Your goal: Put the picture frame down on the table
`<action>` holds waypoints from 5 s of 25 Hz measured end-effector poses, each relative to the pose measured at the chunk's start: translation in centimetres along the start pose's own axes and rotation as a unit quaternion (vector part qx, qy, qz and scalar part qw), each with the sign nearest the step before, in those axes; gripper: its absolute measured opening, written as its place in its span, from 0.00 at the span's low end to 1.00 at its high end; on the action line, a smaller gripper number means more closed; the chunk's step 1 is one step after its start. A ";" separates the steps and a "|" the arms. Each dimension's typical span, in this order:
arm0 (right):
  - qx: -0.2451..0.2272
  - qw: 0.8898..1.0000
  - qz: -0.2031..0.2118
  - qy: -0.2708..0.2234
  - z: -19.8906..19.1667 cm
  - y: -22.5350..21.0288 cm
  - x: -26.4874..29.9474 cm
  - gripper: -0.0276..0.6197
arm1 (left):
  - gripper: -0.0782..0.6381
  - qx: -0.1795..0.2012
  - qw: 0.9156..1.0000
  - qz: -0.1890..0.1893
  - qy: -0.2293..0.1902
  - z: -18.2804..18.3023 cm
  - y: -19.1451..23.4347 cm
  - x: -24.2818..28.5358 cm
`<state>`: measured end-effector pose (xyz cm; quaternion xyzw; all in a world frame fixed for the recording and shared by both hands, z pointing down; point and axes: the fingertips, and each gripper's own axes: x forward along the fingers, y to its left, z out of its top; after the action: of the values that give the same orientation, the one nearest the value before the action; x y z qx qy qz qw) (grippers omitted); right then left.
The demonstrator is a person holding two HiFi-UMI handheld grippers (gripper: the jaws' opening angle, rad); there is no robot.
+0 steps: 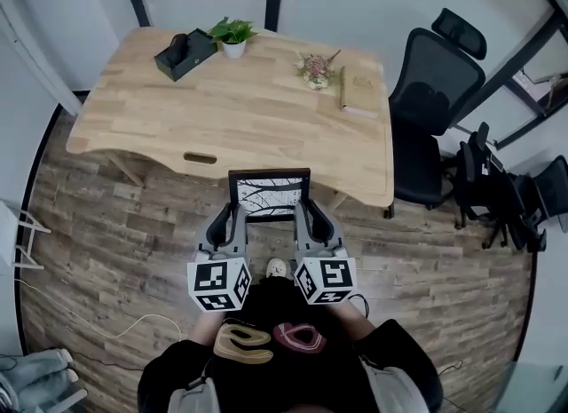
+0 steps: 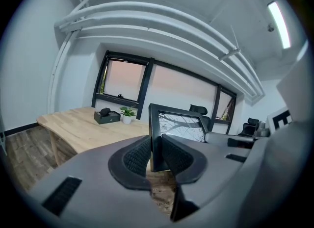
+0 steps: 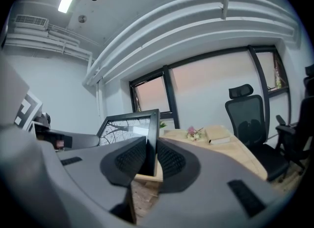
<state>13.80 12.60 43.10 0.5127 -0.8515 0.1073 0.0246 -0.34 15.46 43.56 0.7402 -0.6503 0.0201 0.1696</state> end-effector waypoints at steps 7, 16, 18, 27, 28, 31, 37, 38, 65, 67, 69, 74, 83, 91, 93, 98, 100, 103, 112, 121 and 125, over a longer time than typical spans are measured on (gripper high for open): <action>-0.002 1.000 0.020 0.003 0.7 -3.6 2.3 0.17 | 0.22 -0.007 1.000 0.019 -0.001 0.1 -1.8 3.5; 0.003 1.000 0.020 0.009 0.8 -6.4 3.6 0.17 | 0.22 -0.012 1.000 0.022 0.007 -0.2 -3.1 6.2; 0.004 1.000 0.019 0.009 0.9 -6.5 3.9 0.17 | 0.22 -0.011 1.000 0.022 0.008 -0.1 -3.0 6.7; 0.008 1.000 0.008 0.011 0.8 -7.6 6.3 0.17 | 0.22 -0.010 1.000 0.011 0.017 0.0 -2.4 9.4; 0.007 1.000 0.005 0.010 0.8 -7.7 6.8 0.17 | 0.22 -0.011 1.000 0.008 0.019 0.1 -2.1 10.0; 0.006 1.000 -0.005 0.010 1.2 -7.9 8.6 0.17 | 0.22 -0.010 1.000 -0.006 0.022 0.9 -1.2 12.0; -0.002 1.000 -0.027 0.004 2.9 -8.3 13.4 0.17 | 0.22 -0.006 0.999 -0.033 0.019 3.2 0.9 16.5; -0.002 1.000 -0.029 0.006 3.0 -8.2 14.3 0.17 | 0.22 -0.006 0.999 -0.035 0.020 3.5 1.5 17.2; 0.011 0.994 -0.110 0.011 4.0 -4.3 29.6 0.17 | 0.22 0.006 0.993 -0.103 0.049 8.9 13.4 29.1; 0.011 0.994 -0.108 0.014 4.0 -4.1 30.0 0.17 | 0.22 0.001 0.994 -0.100 0.053 8.8 13.8 29.3; 0.009 0.994 -0.105 0.017 4.0 -4.1 30.4 0.17 | 0.22 -0.001 0.994 -0.098 0.054 8.9 14.0 29.5; 0.010 0.995 -0.093 0.029 3.6 -4.2 31.3 0.17 | 0.22 -0.011 0.994 -0.084 0.063 8.3 14.6 30.0; 0.016 0.995 -0.077 0.066 2.5 -5.3 32.5 0.16 | 0.22 -0.018 0.994 -0.058 0.090 7.1 14.6 31.0; 0.011 0.994 -0.064 0.092 2.3 -6.6 34.1 0.16 | 0.22 -0.030 0.993 -0.044 0.102 7.0 14.4 32.6; 0.010 0.993 -0.059 0.099 2.2 -6.9 34.7 0.16 | 0.22 -0.036 0.992 -0.041 0.109 6.7 14.5 33.0; 0.013 0.992 -0.057 0.116 1.3 -7.8 35.8 0.16 | 0.22 -0.035 0.992 -0.032 0.121 6.2 14.6 34.6; 0.020 0.991 -0.058 0.121 1.0 -8.5 36.4 0.16 | 0.22 -0.035 0.991 -0.030 0.125 5.9 14.5 35.5; 0.023 0.990 -0.059 0.127 0.7 -9.3 37.3 0.16 | 0.22 -0.034 0.990 -0.027 0.131 5.7 14.4 36.6; 0.019 0.986 -0.060 0.155 -0.6 -11.0 39.9 0.16 | 0.22 -0.040 0.987 -0.020 0.154 4.4 14.9 39.6; 0.026 0.980 -0.059 0.191 -2.8 -11.7 42.1 0.16 | 0.22 -0.051 0.982 -0.008 0.182 2.5 16.1 41.6; 0.026 0.977 -0.059 0.204 -3.7 -12.0 43.0 0.16 | 0.22 -0.064 0.978 -0.007 0.198 1.7 16.7 42.6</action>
<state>3.76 -29.36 55.11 0.5302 -0.7933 0.2305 0.1908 -10.31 -27.31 56.38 0.7141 -0.5983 0.1234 0.3419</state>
